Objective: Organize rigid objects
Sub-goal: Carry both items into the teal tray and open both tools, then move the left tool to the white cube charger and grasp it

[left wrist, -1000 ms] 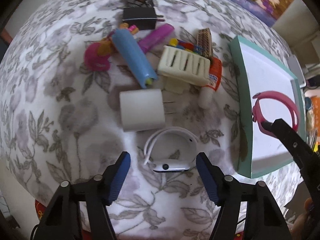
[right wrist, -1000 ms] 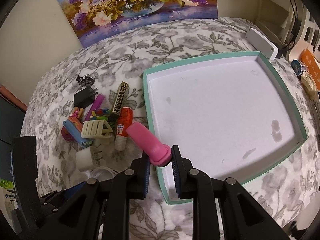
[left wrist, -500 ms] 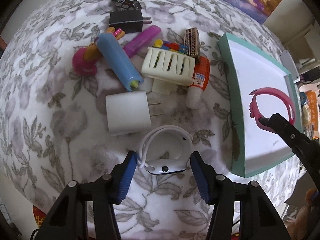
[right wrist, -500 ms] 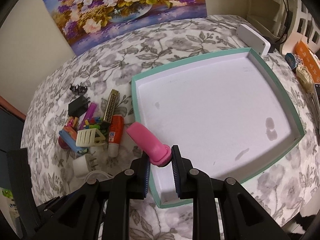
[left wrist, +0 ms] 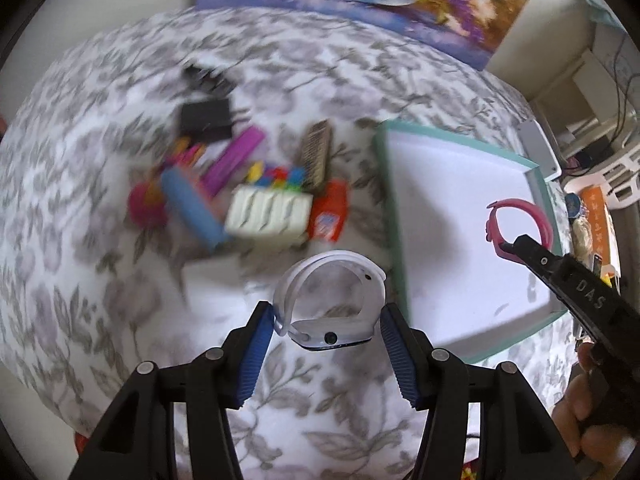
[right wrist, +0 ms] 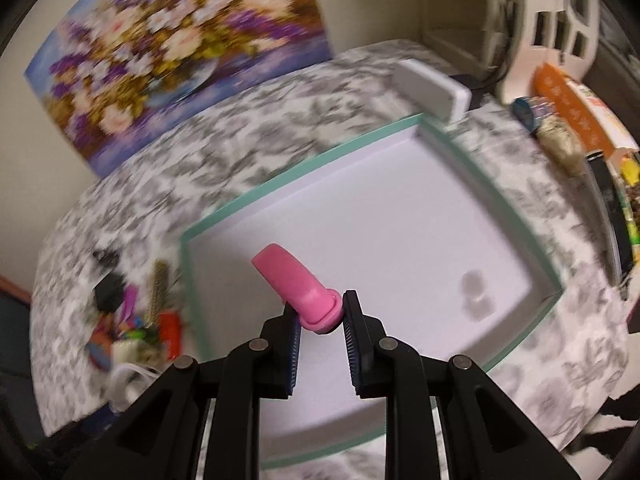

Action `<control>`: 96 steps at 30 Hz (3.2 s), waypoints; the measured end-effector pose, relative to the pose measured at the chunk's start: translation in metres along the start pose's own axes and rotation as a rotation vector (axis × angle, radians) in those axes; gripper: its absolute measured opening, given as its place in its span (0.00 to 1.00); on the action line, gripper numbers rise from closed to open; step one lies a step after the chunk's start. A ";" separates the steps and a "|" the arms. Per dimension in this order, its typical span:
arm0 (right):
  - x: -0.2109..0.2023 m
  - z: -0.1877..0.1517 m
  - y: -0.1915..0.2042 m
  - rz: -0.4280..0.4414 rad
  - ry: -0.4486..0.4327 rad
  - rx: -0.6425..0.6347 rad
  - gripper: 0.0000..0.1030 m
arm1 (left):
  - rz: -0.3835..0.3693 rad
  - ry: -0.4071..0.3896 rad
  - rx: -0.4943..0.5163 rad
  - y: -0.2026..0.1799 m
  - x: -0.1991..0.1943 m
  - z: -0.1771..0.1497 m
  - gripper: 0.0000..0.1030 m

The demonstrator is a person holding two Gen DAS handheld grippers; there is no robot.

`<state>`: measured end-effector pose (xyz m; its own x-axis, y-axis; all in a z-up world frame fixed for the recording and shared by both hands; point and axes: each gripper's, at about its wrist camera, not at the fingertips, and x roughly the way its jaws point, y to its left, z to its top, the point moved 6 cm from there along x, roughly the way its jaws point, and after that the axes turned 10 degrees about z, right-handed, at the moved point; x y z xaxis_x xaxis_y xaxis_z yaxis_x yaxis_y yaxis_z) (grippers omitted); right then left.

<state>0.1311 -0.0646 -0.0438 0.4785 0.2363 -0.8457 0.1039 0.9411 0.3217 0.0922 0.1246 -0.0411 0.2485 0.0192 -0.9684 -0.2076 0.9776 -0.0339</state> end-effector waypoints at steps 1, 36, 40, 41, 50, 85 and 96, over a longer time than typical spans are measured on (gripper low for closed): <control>-0.001 0.006 -0.007 -0.015 -0.013 0.009 0.21 | 0.005 -0.011 0.011 -0.006 0.005 0.005 0.57; 0.018 0.057 -0.077 -0.158 -0.041 0.072 0.35 | 0.056 -0.100 0.110 -0.112 0.062 0.089 0.66; 0.015 0.055 -0.073 -0.171 -0.041 0.054 0.53 | 0.072 -0.122 0.084 -0.099 0.055 0.091 0.77; 0.013 0.054 -0.073 -0.176 -0.044 0.052 0.57 | 0.076 -0.124 0.077 -0.096 0.054 0.091 0.79; 0.004 0.043 -0.062 -0.182 -0.055 0.027 0.83 | 0.096 -0.166 -0.012 -0.056 0.041 0.087 1.00; 0.011 -0.040 0.086 0.084 0.080 -0.244 0.85 | 0.163 -0.321 -0.309 0.103 -0.014 0.037 1.00; 0.044 -0.068 0.125 0.174 0.185 -0.276 0.85 | 0.180 -0.086 -0.405 0.141 0.031 0.010 1.00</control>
<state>0.1056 0.0799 -0.0694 0.2997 0.4139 -0.8596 -0.2160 0.9070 0.3615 0.0799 0.2653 -0.0730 0.2483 0.2156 -0.9444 -0.6040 0.7967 0.0230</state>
